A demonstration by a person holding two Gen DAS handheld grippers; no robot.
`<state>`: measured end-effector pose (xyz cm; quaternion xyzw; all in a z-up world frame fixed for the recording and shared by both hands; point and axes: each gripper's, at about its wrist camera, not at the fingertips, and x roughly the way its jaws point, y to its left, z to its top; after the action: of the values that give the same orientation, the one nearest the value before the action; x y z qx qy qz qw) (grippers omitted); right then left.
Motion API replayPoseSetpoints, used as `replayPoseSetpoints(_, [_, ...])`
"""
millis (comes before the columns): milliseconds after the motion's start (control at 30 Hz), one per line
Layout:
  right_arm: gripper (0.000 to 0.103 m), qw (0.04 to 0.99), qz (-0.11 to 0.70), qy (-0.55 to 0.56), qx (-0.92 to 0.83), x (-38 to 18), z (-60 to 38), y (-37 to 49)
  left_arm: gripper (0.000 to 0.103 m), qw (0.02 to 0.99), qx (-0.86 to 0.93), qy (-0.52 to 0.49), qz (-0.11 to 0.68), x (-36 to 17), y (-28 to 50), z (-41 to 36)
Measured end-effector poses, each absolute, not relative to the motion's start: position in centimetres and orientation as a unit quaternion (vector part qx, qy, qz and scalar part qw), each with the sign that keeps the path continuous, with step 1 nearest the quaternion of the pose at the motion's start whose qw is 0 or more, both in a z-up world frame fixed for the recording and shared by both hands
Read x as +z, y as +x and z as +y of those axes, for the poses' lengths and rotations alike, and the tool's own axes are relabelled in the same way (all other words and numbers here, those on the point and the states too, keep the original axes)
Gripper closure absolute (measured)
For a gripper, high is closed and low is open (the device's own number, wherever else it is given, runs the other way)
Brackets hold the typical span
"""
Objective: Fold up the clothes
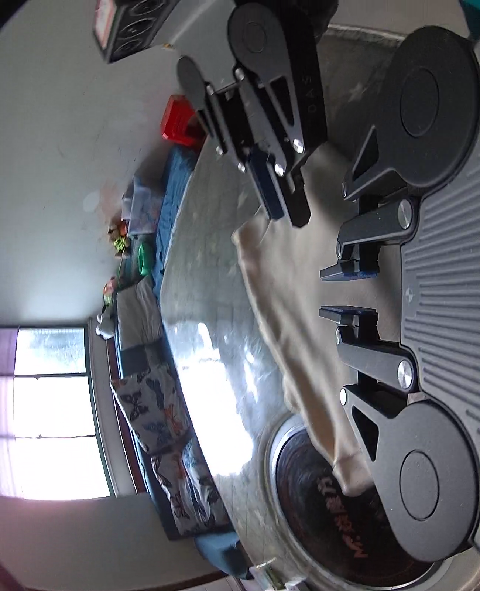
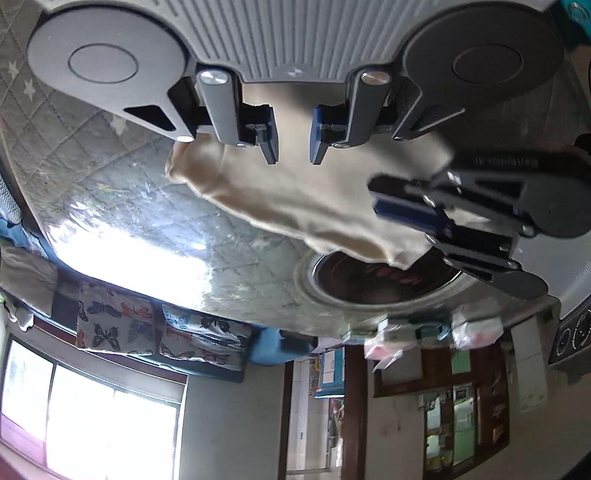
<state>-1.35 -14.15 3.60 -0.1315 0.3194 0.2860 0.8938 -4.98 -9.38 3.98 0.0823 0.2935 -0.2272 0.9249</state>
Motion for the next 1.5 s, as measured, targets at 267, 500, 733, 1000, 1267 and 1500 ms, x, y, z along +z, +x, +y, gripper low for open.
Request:
replayPoseSetpoints(267, [0.083, 0.893, 0.333, -0.116, 0.279, 2.6, -15.1, -1.9, 0.084, 0.929, -0.211, 0.056, 0.298, 3.6, -5.3, -8.5])
replayPoseSetpoints(500, [0.083, 0.891, 0.359, -0.072, 0.269, 2.2, -16.9, -0.6, 0.084, 0.941, -0.121, 0.004, 0.314, 3.5, -3.7, -2.6])
replayPoseSetpoints(733, [0.081, 0.906, 0.336, -0.074, 0.245, 3.3, -16.8, 2.8, 0.084, 0.947, -0.100, -0.039, 0.304, 4.6, -2.7, 0.5])
replayPoseSetpoints(1000, [0.083, 0.905, 0.363, -0.056, 0.216, 1.8, -17.1, 6.6, 0.085, 0.939, -0.057, -0.050, 0.336, 2.7, 0.1, 2.4])
replayPoseSetpoints(1267, [0.080, 0.903, 0.340, -0.081, 0.249, 3.3, -14.8, 6.1, 0.076, 0.944, -0.068, -0.048, 0.318, 3.9, -0.1, 2.0])
replayPoseSetpoints(1500, [0.079, 0.872, 0.320, -0.128, 0.348, 4.1, -8.8, 3.8, 0.076, 0.939, -0.045, -0.042, 0.338, 3.1, 0.6, 3.0])
